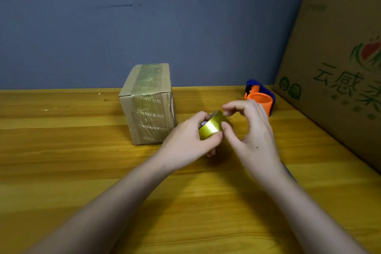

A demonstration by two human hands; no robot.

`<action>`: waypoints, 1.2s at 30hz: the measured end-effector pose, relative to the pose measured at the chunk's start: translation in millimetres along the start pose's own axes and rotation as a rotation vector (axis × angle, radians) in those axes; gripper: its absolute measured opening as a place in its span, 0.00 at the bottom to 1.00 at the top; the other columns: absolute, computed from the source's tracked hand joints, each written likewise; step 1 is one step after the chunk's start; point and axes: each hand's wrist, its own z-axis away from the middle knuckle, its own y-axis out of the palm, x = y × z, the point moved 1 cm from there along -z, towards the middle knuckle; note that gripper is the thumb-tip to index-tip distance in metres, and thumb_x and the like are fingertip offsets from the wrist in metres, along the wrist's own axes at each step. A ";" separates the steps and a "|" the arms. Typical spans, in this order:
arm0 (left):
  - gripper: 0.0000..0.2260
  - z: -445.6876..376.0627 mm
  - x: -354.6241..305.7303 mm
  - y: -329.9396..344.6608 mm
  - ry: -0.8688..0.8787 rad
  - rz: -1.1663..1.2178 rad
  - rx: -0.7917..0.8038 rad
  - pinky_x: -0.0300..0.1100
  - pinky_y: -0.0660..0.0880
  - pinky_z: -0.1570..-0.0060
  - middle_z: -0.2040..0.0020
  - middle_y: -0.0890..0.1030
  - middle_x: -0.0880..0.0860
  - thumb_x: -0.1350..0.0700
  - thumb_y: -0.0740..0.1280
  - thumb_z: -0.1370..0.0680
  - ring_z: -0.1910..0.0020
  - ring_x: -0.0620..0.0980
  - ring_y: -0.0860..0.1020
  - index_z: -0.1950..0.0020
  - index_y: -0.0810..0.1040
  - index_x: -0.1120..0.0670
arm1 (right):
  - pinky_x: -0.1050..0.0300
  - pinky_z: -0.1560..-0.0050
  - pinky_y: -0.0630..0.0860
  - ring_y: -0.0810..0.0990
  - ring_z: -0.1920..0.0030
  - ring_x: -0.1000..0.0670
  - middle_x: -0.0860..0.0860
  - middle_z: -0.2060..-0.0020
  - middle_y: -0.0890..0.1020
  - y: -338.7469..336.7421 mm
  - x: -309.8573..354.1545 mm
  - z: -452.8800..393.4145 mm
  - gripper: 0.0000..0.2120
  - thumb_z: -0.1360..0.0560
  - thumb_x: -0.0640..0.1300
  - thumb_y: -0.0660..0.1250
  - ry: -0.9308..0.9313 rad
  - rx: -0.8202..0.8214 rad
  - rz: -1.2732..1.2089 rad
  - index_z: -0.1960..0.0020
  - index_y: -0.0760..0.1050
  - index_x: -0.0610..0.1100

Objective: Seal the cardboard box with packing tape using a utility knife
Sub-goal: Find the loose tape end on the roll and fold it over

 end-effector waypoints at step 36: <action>0.16 6.8 -4.8 -0.8 0.152 -0.323 0.011 0.48 0.77 0.57 0.63 0.82 0.46 0.40 0.59 0.23 0.63 0.50 0.81 0.38 0.67 0.44 | 0.57 0.55 0.72 0.73 0.54 0.54 0.57 0.60 0.77 -10.9 -13.3 -2.5 0.04 0.25 0.47 0.67 0.155 -0.116 0.186 0.56 0.77 0.47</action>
